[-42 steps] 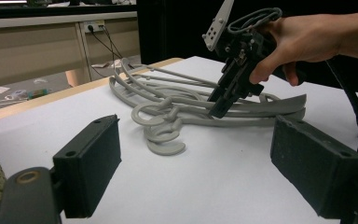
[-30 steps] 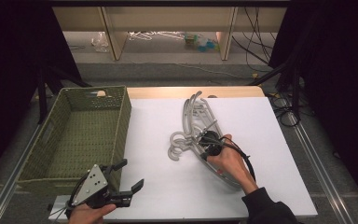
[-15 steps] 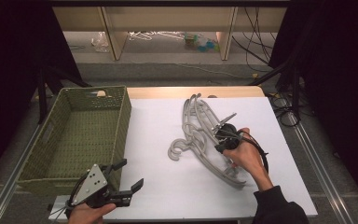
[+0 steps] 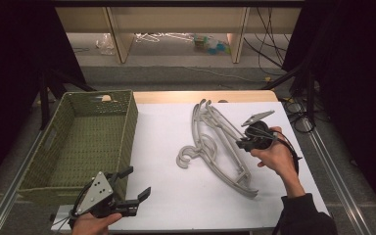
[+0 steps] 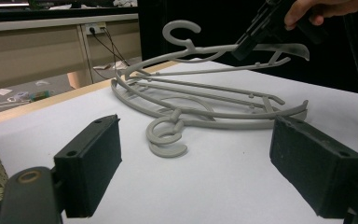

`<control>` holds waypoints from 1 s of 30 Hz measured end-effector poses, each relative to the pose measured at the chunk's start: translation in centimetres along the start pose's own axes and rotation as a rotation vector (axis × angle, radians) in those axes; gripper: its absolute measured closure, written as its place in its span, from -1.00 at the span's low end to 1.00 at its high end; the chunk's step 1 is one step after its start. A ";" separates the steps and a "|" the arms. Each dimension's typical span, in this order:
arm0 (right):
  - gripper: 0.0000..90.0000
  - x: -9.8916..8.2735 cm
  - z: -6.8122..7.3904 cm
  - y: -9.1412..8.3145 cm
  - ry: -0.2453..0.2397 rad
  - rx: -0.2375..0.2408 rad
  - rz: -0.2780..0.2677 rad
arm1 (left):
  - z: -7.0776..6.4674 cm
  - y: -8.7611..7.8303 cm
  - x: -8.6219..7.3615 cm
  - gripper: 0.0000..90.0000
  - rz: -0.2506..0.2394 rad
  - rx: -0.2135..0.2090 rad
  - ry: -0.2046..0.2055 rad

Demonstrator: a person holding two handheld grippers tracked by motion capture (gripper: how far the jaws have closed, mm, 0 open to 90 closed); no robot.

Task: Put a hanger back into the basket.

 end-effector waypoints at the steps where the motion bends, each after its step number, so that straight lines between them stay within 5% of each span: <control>1: 0.83 0.1 -0.4 -0.2 -0.011 -0.002 -0.026 | 0.0 0.0 0.0 -0.64 0.002 0.000 0.006; 6: 0.83 0.8 -0.8 -2.0 0.015 0.021 -0.108 | 0.3 -0.1 0.1 -0.64 0.000 0.005 0.022; 10: 0.83 1.7 0.7 -3.5 0.014 0.094 -0.152 | 0.1 -0.1 0.0 -0.64 0.003 0.007 0.009; 13: 0.82 2.0 2.2 -3.5 -0.029 0.158 -0.168 | 0.2 -0.1 0.0 -0.64 0.005 0.009 0.013; 19: 0.82 1.1 5.7 -2.8 -0.129 0.309 -0.107 | 0.1 0.0 -0.1 -0.64 0.017 0.010 0.025; 26: 0.82 -0.3 8.5 -2.0 -0.205 0.384 -0.054 | -0.4 1.0 -0.3 -0.62 0.070 0.028 0.008; 30: 0.82 -0.9 10.4 -1.9 -0.249 0.434 -0.033 | -1.4 2.2 -0.2 -0.59 0.095 0.007 0.039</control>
Point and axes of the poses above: each handheld gripper's, and its own axes: y roughly forward along the jaws, x roughly out of its top, z roughly to its left, the point moved 8 cm from there along y, roughly forward along the jaws, and after that the axes turned 1 degree about x, right-handed, at the moved point
